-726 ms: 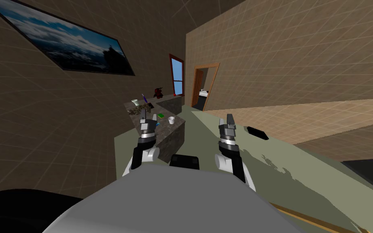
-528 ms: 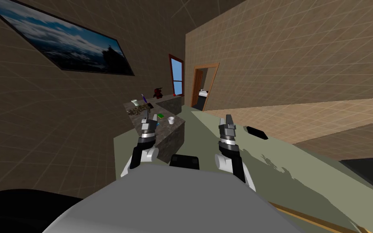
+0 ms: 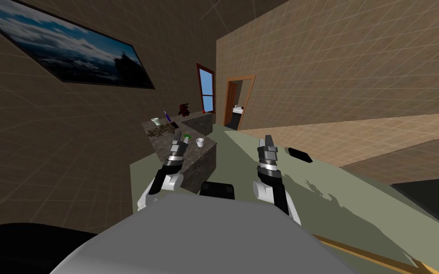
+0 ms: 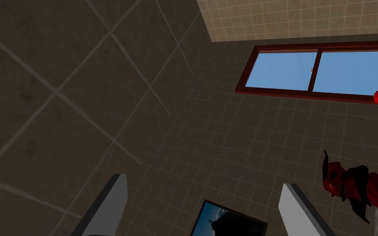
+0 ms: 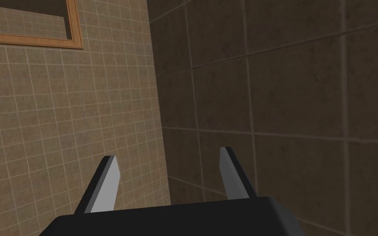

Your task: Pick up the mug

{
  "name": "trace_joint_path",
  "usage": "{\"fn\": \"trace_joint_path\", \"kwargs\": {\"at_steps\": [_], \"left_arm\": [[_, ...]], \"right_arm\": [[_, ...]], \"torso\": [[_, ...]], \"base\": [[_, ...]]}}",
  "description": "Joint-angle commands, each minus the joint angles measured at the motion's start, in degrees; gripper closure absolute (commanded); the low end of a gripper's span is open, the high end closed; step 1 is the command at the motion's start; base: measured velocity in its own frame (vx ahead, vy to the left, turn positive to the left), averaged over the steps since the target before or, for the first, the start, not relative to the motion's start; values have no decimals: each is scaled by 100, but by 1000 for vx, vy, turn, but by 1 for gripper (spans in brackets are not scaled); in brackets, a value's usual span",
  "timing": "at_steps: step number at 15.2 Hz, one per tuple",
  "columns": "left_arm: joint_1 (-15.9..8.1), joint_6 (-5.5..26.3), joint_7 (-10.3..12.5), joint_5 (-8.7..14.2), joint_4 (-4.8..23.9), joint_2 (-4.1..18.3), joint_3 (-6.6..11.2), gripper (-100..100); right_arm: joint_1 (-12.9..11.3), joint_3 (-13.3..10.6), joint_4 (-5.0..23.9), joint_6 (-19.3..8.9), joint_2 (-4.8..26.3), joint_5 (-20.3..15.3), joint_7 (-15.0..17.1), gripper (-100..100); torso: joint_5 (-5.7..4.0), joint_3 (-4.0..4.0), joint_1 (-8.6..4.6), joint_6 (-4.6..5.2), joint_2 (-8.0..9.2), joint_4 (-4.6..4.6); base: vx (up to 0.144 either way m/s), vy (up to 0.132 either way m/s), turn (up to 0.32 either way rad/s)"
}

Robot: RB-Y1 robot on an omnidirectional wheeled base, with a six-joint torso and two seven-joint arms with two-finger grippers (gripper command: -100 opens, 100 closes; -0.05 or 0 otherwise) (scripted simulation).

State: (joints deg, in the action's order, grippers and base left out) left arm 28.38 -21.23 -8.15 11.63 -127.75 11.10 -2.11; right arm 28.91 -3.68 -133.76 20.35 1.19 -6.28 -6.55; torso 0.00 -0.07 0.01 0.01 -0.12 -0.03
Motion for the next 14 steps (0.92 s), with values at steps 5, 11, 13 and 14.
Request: {"fn": "trace_joint_path", "kwargs": {"at_steps": [5, 11, 13, 14], "left_arm": [[-135, 582, 8, 486, 209, 715, 13, -100], [-287, 1231, 19, 1119, 488, 1468, 14, -100], [-342, 1447, 22, 1328, 589, 1696, 13, -100], [-342, 1549, 22, 1351, 589, 1800, 13, -100]], "right_arm": [[0, 0, 0, 0, 0, 0, 0, 0], [0, 0, 0, 0, 0, 0, 0, 0], [0, 0, 0, 0, 0, 0, 0, 0], [0, 0, 0, 0, 0, 0, 0, 0]], "torso": [[0, -1, 0, 0, -2, 0], [-1, 2, -1, -1, 4, 1], [0, 1, -1, -1, 2, 0], [-1, -1, -2, 2, -2, 0]], "base": [[28, -4, -50], [19, -5, -44], [30, -7, -85], [42, -3, -86]]}}
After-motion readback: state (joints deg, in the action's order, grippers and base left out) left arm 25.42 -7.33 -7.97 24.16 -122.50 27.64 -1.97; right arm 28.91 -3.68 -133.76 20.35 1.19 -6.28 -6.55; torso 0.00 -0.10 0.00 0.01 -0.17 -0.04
